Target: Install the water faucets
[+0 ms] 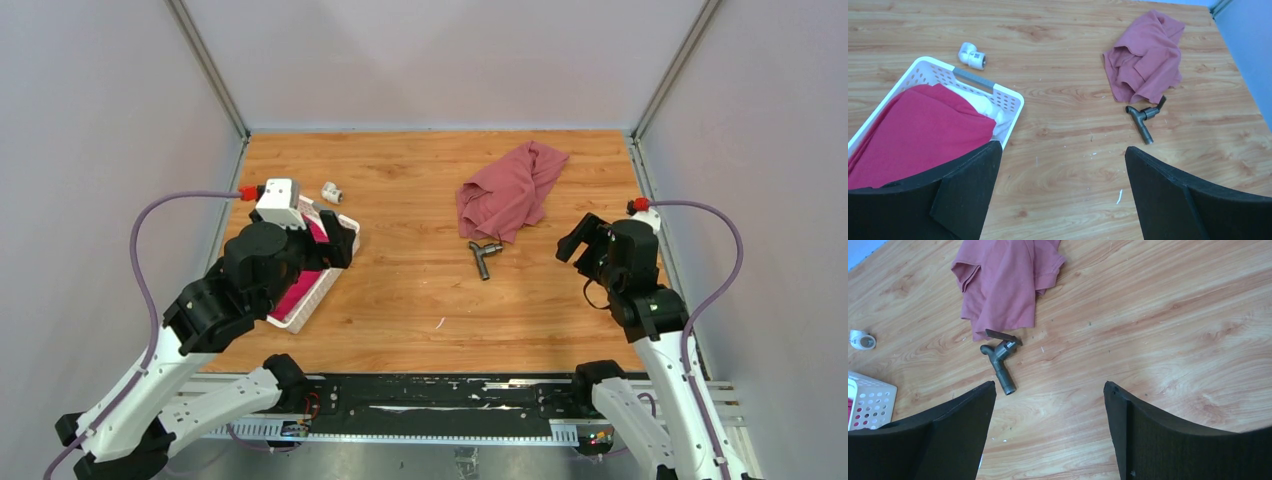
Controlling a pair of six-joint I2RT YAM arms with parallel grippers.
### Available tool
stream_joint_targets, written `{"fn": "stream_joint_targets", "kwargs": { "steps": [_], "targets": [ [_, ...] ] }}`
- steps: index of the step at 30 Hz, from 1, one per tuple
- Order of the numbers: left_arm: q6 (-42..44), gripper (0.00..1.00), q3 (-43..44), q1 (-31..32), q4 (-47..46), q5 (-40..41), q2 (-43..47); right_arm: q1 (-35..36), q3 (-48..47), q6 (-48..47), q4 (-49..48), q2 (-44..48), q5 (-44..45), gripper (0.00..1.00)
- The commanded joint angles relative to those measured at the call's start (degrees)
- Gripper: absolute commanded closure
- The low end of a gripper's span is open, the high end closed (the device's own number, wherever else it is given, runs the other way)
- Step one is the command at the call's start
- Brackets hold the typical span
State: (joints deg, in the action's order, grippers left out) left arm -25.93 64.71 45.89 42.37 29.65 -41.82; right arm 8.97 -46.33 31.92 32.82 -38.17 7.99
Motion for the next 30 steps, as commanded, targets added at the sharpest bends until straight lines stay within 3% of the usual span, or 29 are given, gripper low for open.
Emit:
{"fn": "stream_joint_targets", "kwargs": {
  "steps": [1, 9, 15, 19, 21, 27, 30],
  "targets": [
    [-1.66, 0.0, 1.12, 0.25, 0.36, 3.3, 1.16, -0.8, -0.08, 0.18, 1.32, -0.18, 0.02, 0.16],
    [4.91, 0.0, 0.04, 0.25, -2.02, -2.78, -0.15, -0.82, -1.36, -1.44, 1.55, -1.84, 3.11, 0.13],
    [0.36, 0.0, -5.69, 0.25, -6.37, -6.39, -3.38, -0.62, -0.71, -3.4, 0.03, -3.65, 0.24, 0.08],
    [-1.91, 0.0, -18.97, 0.25, -18.89, -14.9, -4.21, 0.08, -0.69, -5.63, 1.19, -7.98, -13.26, 0.11],
    [-3.64, 0.0, -23.03, 0.25, -22.15, -16.4, -5.14, 3.18, -0.14, -5.11, 1.79, -10.64, -15.17, 0.11],
    [-7.56, 0.0, -23.45, 0.25, -19.34, -20.91, -8.45, 23.41, 2.68, -4.56, -2.72, -16.99, -2.43, 0.09],
    [-7.43, 0.0, -22.37, 0.25, -17.31, -21.9, -9.19, 27.63, 1.48, -4.99, -4.83, -24.6, -0.95, 0.08]
  ]
}}
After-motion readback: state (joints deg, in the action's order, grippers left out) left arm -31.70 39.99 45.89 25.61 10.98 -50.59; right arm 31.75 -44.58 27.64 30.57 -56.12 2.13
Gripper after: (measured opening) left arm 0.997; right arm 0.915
